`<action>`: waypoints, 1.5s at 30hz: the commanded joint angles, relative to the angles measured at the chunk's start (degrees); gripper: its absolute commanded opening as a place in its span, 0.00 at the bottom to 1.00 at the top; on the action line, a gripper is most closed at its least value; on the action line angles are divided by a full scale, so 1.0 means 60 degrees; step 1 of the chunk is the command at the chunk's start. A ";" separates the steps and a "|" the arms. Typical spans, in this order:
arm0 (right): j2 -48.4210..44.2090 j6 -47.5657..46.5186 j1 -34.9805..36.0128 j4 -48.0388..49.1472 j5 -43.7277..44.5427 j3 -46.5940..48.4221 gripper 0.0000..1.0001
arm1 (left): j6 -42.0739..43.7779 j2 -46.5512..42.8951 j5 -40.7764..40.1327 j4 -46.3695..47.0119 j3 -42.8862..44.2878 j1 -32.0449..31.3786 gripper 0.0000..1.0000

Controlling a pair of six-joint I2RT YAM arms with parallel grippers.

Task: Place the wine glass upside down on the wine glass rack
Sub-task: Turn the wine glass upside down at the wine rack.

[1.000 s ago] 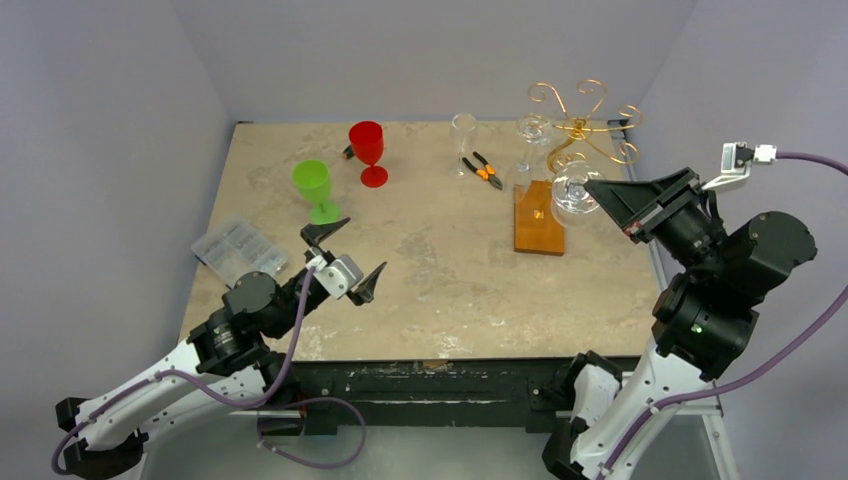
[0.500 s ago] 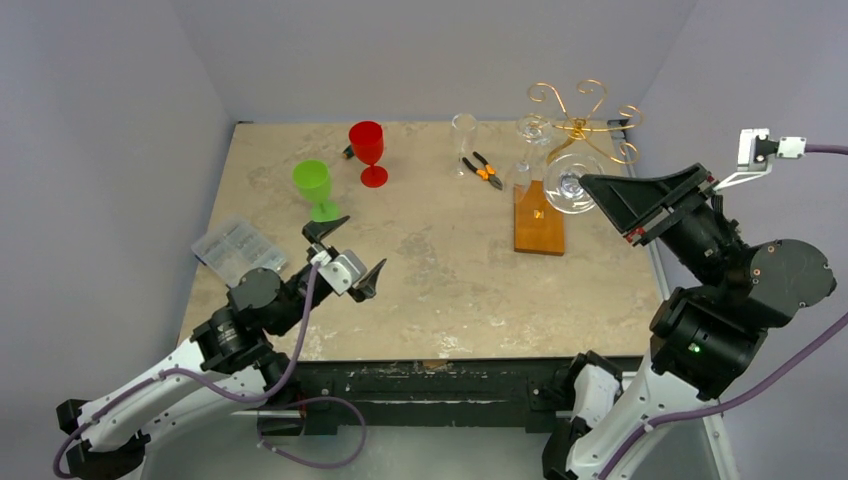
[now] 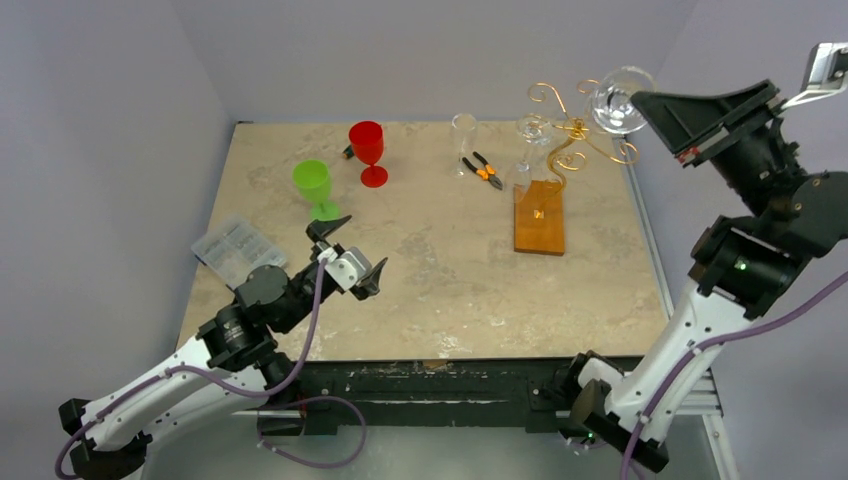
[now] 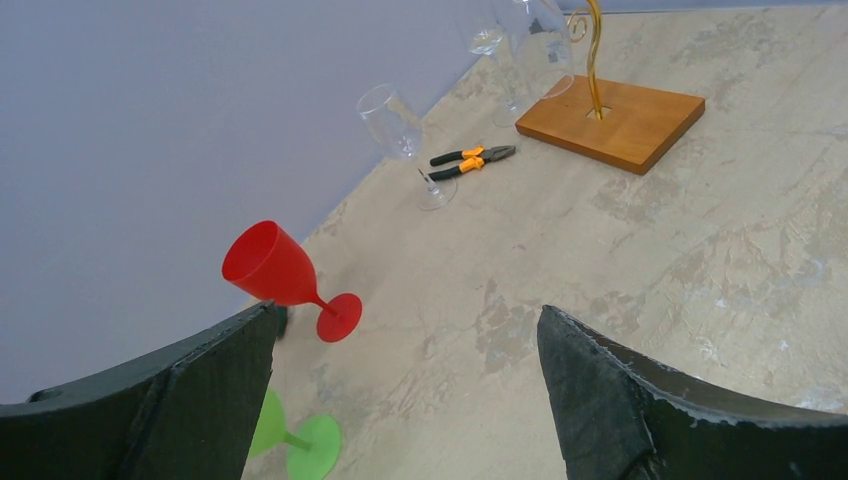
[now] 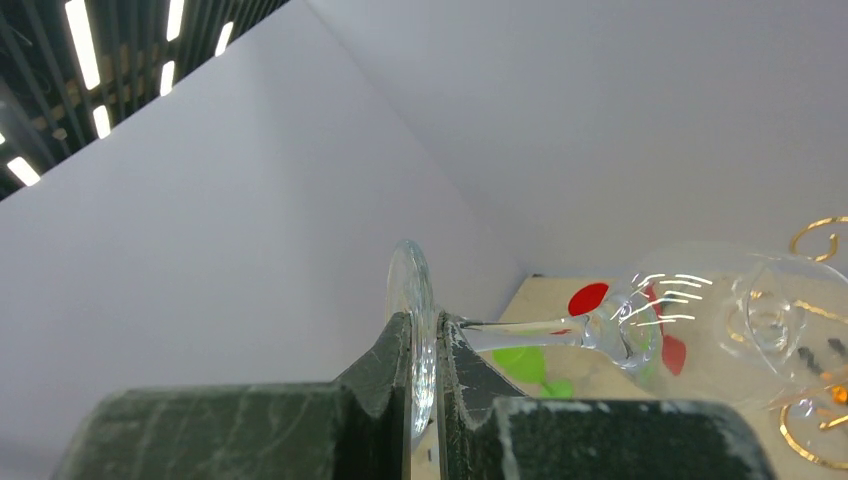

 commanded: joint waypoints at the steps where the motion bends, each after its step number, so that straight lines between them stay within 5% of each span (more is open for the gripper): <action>1: 0.0991 0.0660 -0.0055 0.1842 0.1034 0.1008 0.00 | 0.0018 0.0115 0.0130 0.0498 -0.0066 0.0153 0.97; 8: 0.2688 0.0665 0.0226 0.2406 0.1732 0.2102 0.00 | -0.0020 0.0436 0.0231 0.0517 -0.0066 0.0364 0.97; 16: 0.4118 -0.1897 0.2162 0.0826 0.3163 0.3411 0.00 | -0.0021 0.0603 0.0272 0.0525 -0.0079 0.0539 0.97; 45: 0.6753 -0.6456 0.4582 -0.0316 0.6089 0.4077 0.00 | -0.0021 0.0813 0.0609 0.0636 -0.0110 0.0832 0.97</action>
